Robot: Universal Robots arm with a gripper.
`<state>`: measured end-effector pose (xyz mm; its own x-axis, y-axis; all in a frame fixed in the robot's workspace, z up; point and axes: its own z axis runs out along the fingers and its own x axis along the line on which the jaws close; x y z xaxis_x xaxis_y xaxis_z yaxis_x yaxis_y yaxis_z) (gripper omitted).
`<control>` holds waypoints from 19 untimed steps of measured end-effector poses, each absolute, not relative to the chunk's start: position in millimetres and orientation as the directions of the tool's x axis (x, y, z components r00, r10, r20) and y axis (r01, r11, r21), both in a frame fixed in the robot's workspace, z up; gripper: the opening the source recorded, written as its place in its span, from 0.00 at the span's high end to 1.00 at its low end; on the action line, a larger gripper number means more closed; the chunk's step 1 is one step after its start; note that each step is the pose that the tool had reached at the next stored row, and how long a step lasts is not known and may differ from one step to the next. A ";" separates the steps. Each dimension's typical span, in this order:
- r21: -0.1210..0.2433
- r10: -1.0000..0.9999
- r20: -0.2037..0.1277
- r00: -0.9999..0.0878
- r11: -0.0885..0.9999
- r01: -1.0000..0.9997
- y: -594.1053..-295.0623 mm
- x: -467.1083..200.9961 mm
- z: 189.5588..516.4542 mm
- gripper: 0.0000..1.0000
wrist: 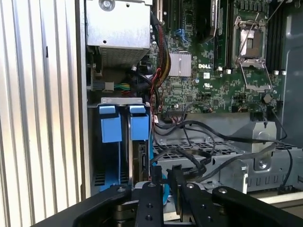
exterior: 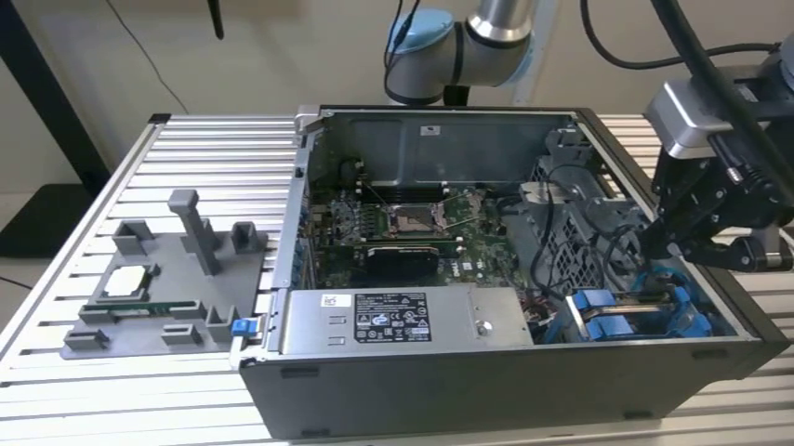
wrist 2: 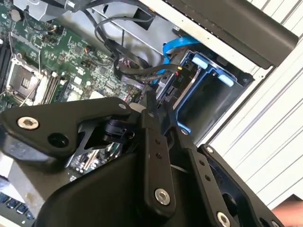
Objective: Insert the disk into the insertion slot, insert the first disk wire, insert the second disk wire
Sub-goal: 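Insert the second disk wire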
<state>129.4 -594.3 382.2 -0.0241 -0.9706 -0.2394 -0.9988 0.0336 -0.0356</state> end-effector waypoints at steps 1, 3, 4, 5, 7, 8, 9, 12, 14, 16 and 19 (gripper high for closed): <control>-0.039 -0.970 -0.242 -0.023 0.033 -0.999 -593.9 129.5 381.6 0.00; -0.044 -0.968 -0.251 -0.020 0.032 -0.999 -593.2 129.5 381.0 0.00; -0.045 -0.966 -0.258 -0.019 0.032 -0.998 -592.7 129.5 380.9 0.00; -0.046 -0.965 -0.263 -0.019 0.032 -0.998 -592.3 129.4 381.0 0.00; -0.046 -0.963 -0.268 -0.019 0.032 -0.998 -592.2 129.4 382.7 0.00; -0.046 -0.963 -0.269 -0.019 0.032 -0.998 -592.2 129.4 384.8 0.00; -0.046 -0.963 -0.270 -0.019 0.032 -0.998 -592.2 129.4 385.6 0.00; -0.050 -0.962 -0.271 -0.017 0.032 -0.998 -591.1 129.3 385.1 0.00; -0.057 -0.962 -0.271 -0.015 0.031 -0.998 -588.5 129.4 384.2 0.00; -0.065 -0.963 -0.271 -0.011 0.030 -0.997 -585.4 129.3 383.0 0.00; -0.072 -0.964 -0.266 -0.007 0.028 -0.997 -581.5 129.5 380.1 0.00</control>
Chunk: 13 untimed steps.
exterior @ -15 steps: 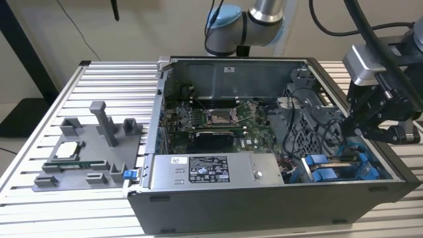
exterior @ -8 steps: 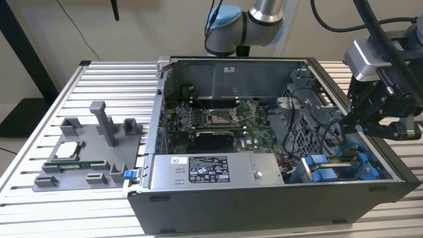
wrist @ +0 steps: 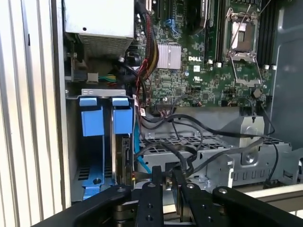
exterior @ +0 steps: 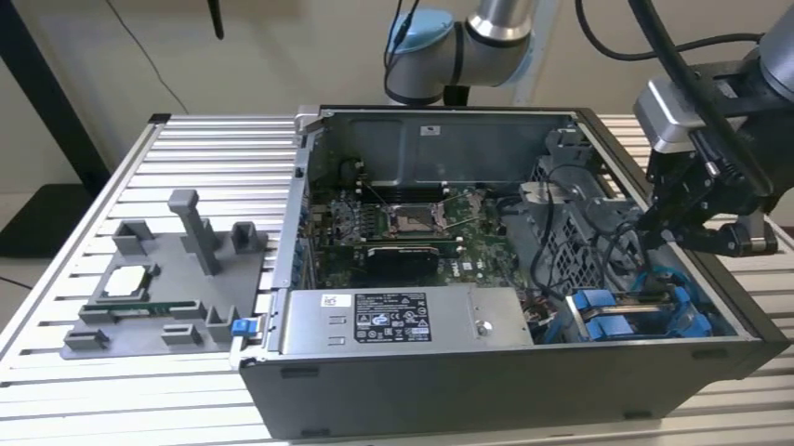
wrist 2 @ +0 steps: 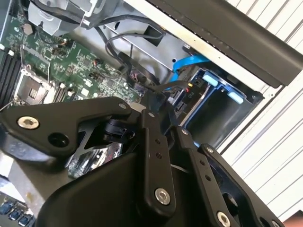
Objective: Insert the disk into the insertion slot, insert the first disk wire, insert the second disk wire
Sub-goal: 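Insert the second disk wire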
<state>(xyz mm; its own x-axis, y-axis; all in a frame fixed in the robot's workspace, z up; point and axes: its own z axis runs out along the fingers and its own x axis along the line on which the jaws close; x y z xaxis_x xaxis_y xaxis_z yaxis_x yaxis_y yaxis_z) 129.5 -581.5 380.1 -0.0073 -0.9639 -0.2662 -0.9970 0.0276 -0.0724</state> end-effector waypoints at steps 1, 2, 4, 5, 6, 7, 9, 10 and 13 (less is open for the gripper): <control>-0.073 -0.965 -0.261 -0.007 0.027 -0.997 -581.2 129.5 379.3 0.00; -0.073 -0.967 -0.256 -0.007 0.026 -0.997 -581.3 129.5 378.9 0.00; -0.073 -0.969 -0.246 -0.006 0.025 -0.997 -581.3 129.6 378.4 0.00; -0.074 -0.971 -0.241 -0.006 0.024 -0.997 -581.3 129.6 377.9 0.00; -0.074 -0.971 -0.240 -0.006 0.024 -0.997 -581.3 129.8 377.6 0.00; -0.074 -0.971 -0.240 -0.005 0.024 -0.997 -581.4 131.5 377.6 0.00; -0.072 -0.971 -0.239 -0.006 0.024 -0.997 -582.6 136.2 377.7 0.00; -0.071 -0.971 -0.239 -0.006 0.024 -0.997 -583.5 138.1 377.6 0.00; -0.069 -0.971 -0.238 -0.007 0.024 -0.997 -588.0 145.0 377.5 0.00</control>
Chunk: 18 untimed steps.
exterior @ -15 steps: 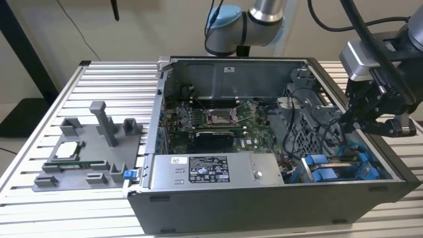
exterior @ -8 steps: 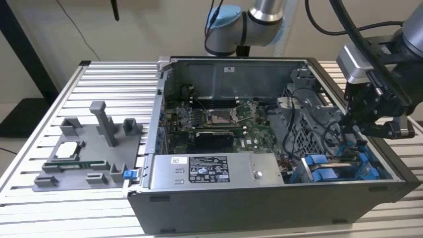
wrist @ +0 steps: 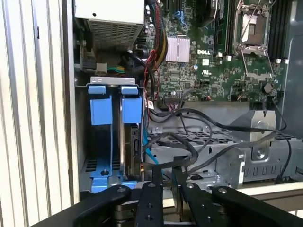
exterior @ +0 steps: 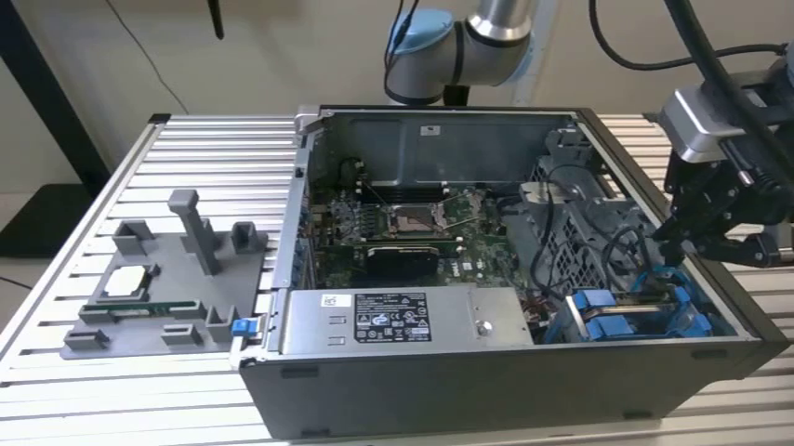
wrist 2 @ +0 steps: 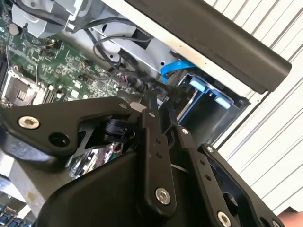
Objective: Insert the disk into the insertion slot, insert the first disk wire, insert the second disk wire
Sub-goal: 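Insert the second disk wire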
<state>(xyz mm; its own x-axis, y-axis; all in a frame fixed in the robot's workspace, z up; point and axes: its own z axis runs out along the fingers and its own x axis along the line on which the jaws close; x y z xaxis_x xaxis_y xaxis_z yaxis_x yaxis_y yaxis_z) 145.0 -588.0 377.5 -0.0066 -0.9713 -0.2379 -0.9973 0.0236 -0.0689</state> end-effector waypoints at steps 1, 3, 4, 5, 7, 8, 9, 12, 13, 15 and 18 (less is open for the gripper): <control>-0.068 -0.971 -0.237 -0.007 0.024 -0.997 -590.7 147.0 377.6 0.00; -0.068 -0.972 -0.235 -0.007 0.023 -0.997 -594.0 149.1 376.8 0.00; -0.068 -0.972 -0.234 -0.007 0.023 -0.997 -594.6 149.5 375.2 0.00; -0.068 -0.972 -0.233 -0.007 0.024 -0.997 -595.0 149.6 373.6 0.00; -0.068 -0.973 -0.233 -0.011 0.027 -0.997 -594.9 149.7 370.0 0.00; -0.068 -0.972 -0.233 -0.014 0.030 -0.997 -594.9 150.2 368.5 0.00; -0.068 -0.972 -0.232 -0.021 0.037 -0.997 -594.9 150.8 367.8 0.00; -0.068 -0.971 -0.232 -0.060 0.078 -0.995 -594.9 151.0 364.8 0.00; -0.068 -0.970 -0.232 -0.074 0.092 -0.993 -595.0 151.0 363.5 0.00; -0.068 -0.967 -0.232 -0.103 0.122 -0.990 -594.9 151.0 360.3 0.00; -0.068 -0.965 -0.232 -0.119 0.138 -0.988 -594.9 151.1 358.8 0.00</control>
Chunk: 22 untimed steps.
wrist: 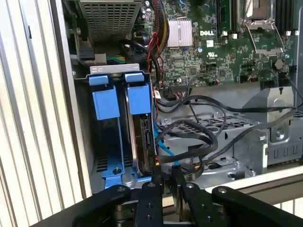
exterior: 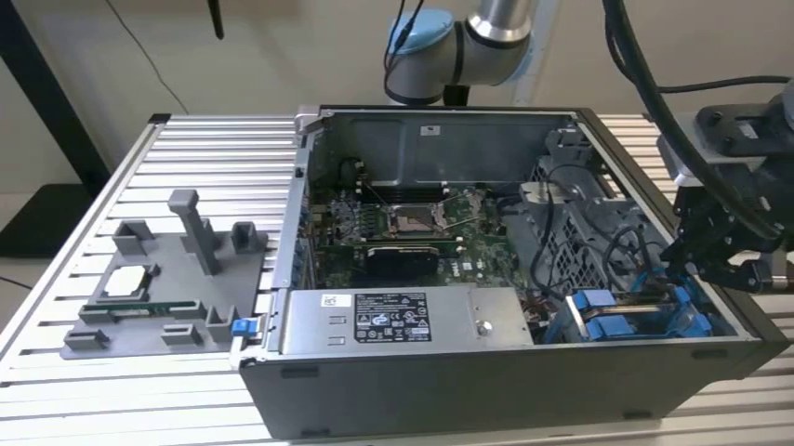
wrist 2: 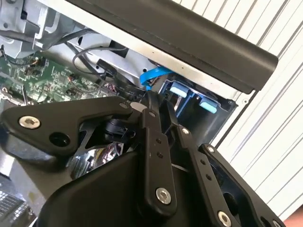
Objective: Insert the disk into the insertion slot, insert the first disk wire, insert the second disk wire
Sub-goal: 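Insert the second disk wire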
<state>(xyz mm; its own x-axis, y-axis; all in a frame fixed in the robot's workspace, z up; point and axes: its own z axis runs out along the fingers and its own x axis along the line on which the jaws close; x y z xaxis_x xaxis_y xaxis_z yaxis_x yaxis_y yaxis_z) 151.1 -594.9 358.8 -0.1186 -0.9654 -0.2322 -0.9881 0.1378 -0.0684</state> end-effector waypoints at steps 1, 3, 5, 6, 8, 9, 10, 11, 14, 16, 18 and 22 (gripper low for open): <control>-0.068 -0.965 -0.232 -0.119 0.138 -0.988 -595.0 151.0 358.8 0.00; -0.068 -0.965 -0.233 -0.119 0.138 -0.988 -595.0 151.0 358.7 0.00; -0.068 -0.965 -0.234 -0.119 0.138 -0.988 -594.9 151.0 358.6 0.00; -0.068 -0.965 -0.234 -0.119 0.138 -0.988 -594.9 151.0 358.6 0.00; -0.068 -0.965 -0.234 -0.119 0.138 -0.988 -595.0 151.0 358.5 0.00; -0.068 -0.965 -0.234 -0.119 0.138 -0.988 -595.0 151.0 358.5 0.00; -0.068 -0.965 -0.234 -0.119 0.138 -0.988 -595.0 151.0 358.3 1.00; -0.068 -0.965 -0.235 -0.119 0.138 -0.988 -595.0 151.0 358.2 1.00; -0.068 -0.964 -0.237 -0.119 0.138 -0.988 -594.9 151.0 358.1 1.00; -0.068 -0.964 -0.238 -0.119 0.138 -0.988 -594.9 151.0 358.1 1.00; -0.068 -0.964 -0.238 -0.119 0.138 -0.988 -594.9 151.0 358.2 1.00; -0.068 -0.964 -0.238 -0.119 0.138 -0.988 -595.3 151.0 358.2 1.00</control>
